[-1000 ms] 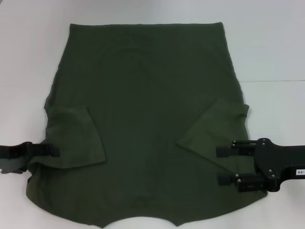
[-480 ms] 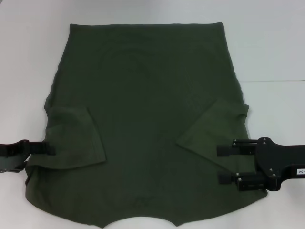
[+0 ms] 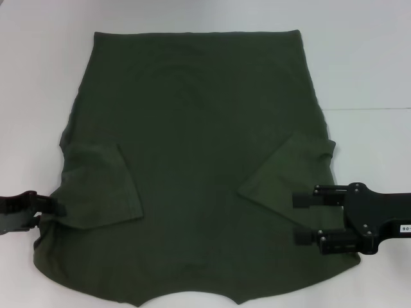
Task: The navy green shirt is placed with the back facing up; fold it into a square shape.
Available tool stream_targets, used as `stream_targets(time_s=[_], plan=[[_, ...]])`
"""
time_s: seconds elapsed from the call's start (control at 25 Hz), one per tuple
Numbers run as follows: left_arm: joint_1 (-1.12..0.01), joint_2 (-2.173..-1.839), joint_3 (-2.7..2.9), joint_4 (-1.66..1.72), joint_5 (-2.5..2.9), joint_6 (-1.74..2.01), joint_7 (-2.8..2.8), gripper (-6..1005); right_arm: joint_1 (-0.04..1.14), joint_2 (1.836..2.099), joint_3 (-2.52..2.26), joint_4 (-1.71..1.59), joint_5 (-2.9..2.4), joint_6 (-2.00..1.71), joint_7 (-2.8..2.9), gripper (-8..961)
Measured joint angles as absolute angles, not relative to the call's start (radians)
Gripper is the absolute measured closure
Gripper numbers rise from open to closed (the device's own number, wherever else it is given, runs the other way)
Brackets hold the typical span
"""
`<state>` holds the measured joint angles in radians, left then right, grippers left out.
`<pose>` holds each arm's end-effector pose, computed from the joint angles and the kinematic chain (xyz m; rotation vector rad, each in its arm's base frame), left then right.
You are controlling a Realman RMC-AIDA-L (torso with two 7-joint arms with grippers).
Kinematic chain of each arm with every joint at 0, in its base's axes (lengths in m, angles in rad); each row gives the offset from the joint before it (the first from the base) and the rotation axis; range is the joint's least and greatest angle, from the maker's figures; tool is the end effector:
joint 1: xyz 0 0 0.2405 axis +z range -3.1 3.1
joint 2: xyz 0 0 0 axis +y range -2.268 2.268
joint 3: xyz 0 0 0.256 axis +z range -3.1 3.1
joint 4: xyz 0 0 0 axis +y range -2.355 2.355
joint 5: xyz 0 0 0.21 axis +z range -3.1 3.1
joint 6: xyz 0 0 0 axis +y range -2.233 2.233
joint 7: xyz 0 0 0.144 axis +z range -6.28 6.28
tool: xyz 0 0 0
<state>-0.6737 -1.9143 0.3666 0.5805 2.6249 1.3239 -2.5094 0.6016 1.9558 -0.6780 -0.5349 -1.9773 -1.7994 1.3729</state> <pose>-0.3423 0.3708 0.0685 -1.8454 -1.9728 -0.3022 0.2471 0.3238 0.0324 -2.9131 0.5441 0.8604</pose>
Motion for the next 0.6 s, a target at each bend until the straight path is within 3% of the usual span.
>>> stream_targets(time_s=[0.2, 0.4, 0.6], plan=[[-0.677, -1.914, 0.367, 0.580, 2.647, 1.324, -2.512, 471, 0.604, 1.956, -0.677, -0.534, -1.977, -1.799, 1.373, 171], [-0.679, -1.914, 0.368, 0.580, 2.648, 1.322, -2.513, 536, 0.606, 1.956, -0.676, -0.533, -1.977, -1.799, 1.373, 171], [-0.680, -1.914, 0.370, 0.580, 2.650, 1.322, -2.513, 535, 0.606, 1.956, -0.676, -0.532, -1.977, -1.799, 1.373, 171]])
